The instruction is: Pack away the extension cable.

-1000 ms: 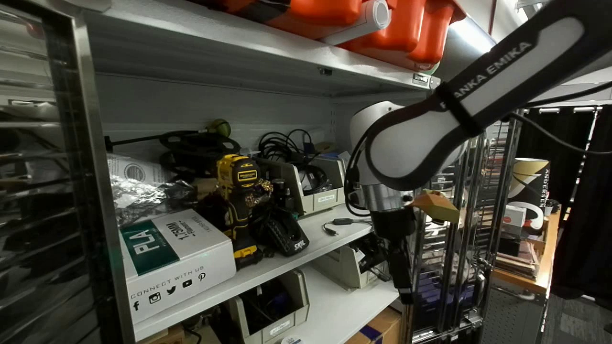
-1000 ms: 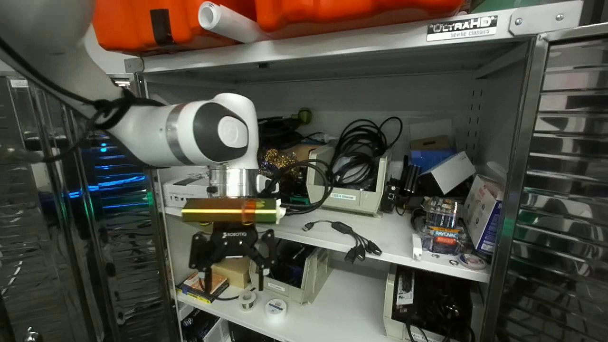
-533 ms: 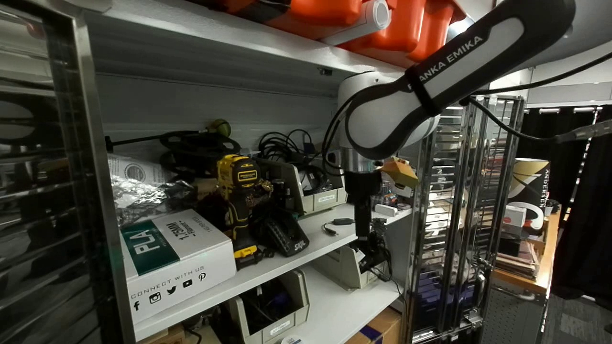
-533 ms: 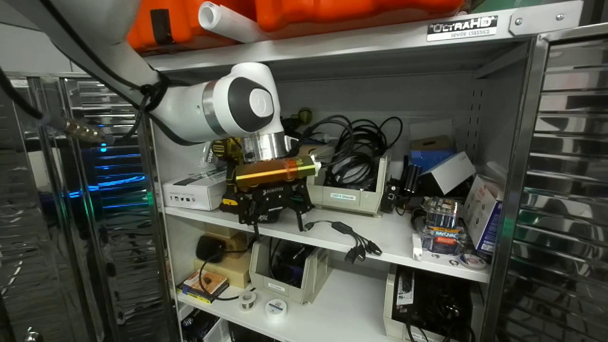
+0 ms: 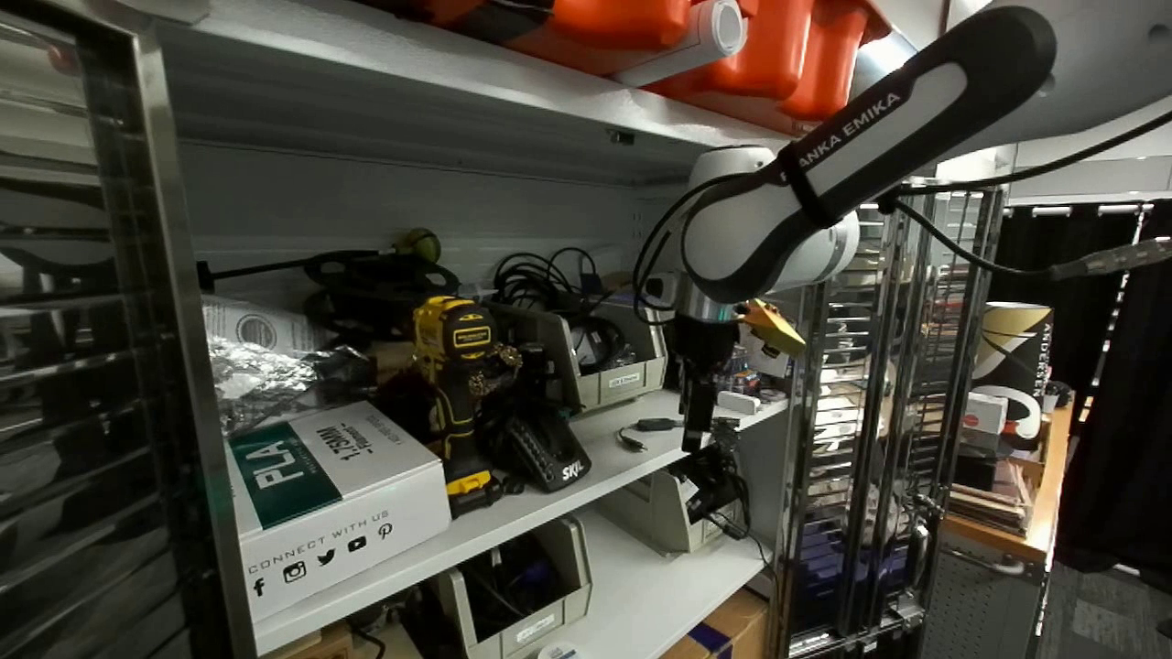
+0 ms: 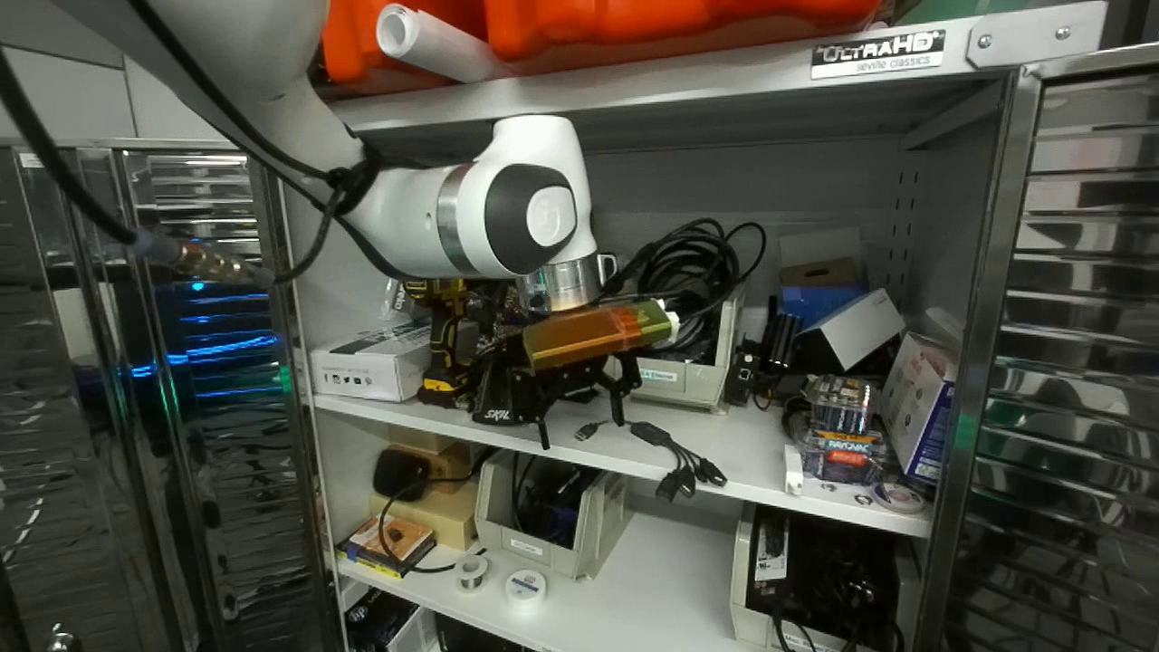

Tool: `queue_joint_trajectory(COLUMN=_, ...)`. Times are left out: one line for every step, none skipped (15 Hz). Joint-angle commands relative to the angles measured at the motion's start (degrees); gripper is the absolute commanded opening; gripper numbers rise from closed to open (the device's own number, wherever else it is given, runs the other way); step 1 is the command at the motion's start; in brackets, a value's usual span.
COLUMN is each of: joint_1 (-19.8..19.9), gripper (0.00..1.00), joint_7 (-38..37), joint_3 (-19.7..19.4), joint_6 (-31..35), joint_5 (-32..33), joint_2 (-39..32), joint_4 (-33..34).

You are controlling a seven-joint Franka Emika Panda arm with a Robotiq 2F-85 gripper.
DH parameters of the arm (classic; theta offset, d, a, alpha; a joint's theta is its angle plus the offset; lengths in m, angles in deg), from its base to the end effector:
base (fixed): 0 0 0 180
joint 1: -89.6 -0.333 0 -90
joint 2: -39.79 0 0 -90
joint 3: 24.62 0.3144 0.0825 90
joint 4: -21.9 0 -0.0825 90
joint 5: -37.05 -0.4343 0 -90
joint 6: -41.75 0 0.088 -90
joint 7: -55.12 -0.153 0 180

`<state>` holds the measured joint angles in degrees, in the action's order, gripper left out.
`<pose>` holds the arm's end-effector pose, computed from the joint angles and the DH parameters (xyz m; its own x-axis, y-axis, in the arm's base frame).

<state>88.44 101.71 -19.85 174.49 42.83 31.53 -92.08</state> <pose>0.6498 0.0616 0.3365 0.5533 0.8300 0.0709 0.8110 -0.5561 0.1816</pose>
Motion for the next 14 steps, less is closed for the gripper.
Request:
queue_joint_trajectory(joint_1=1.2, gripper=1.00, joint_7=5.8, joint_3=0.4, joint_6=-0.4, joint_5=-4.3, joint_2=-5.5, joint_4=6.9)
queue_joint_trajectory(joint_1=1.3, gripper=1.00, joint_7=6.4, joint_3=0.6, joint_6=-0.9, joint_5=-5.0, joint_2=-6.7, joint_4=8.6)
queue_joint_trajectory(joint_1=1.3, gripper=1.00, joint_7=6.0, joint_3=0.7, joint_6=-0.7, joint_5=-5.4, joint_2=-8.1, joint_4=10.1)
queue_joint_trajectory(joint_1=1.4, gripper=1.00, joint_7=5.7, joint_3=0.8, joint_6=-1.1, joint_5=-5.7, joint_2=-9.3, joint_4=11.8)
queue_joint_trajectory(joint_1=1.3, gripper=1.00, joint_7=4.3, joint_3=0.9, joint_6=-1.4, joint_5=-6.1, joint_2=-10.7, joint_4=13.5)
queue_joint_trajectory(joint_1=1.3, gripper=1.00, joint_7=3.6, joint_3=1.0, joint_6=-1.6, joint_5=-6.4, joint_2=-11.8, joint_4=15.1)
queue_joint_trajectory(joint_1=1.4, gripper=1.00, joint_7=4.0, joint_3=1.1, joint_6=-2.0, joint_5=-6.4, joint_2=-12.9, joint_4=16.7)
queue_joint_trajectory(joint_1=1.4, gripper=1.00, joint_7=3.9, joint_3=1.0, joint_6=-2.2, joint_5=-5.9, joint_2=-13.9, joint_4=18.2)
queue_joint_trajectory(joint_1=1.4, gripper=1.00, joint_7=4.1, joint_3=1.0, joint_6=-2.6, joint_5=-5.4, joint_2=-14.9, joint_4=19.8)
queue_joint_trajectory(joint_1=1.5, gripper=1.00, joint_7=4.1, joint_3=0.9, joint_6=-3.3, joint_5=-5.1, joint_2=-15.7, joint_4=21.3)
queue_joint_trajectory(joint_1=1.7, gripper=1.00, joint_7=4.1, joint_3=0.9, joint_6=-3.8, joint_5=-5.0, joint_2=-16.4, joint_4=22.8)
queue_joint_trajectory(joint_1=1.9, gripper=1.00, joint_7=4.2, joint_3=0.9, joint_6=-4.3, joint_5=-5.2, joint_2=-16.8, joint_4=24.0)
queue_joint_trajectory(joint_1=2.1, gripper=1.00, joint_7=4.3, joint_3=0.8, joint_6=-5.0, joint_5=-5.1, joint_2=-17.3, joint_4=25.1)
queue_joint_trajectory(joint_1=2.4, gripper=1.00, joint_7=4.6, joint_3=0.8, joint_6=-5.8, joint_5=-5.2, joint_2=-17.7, joint_4=26.2)
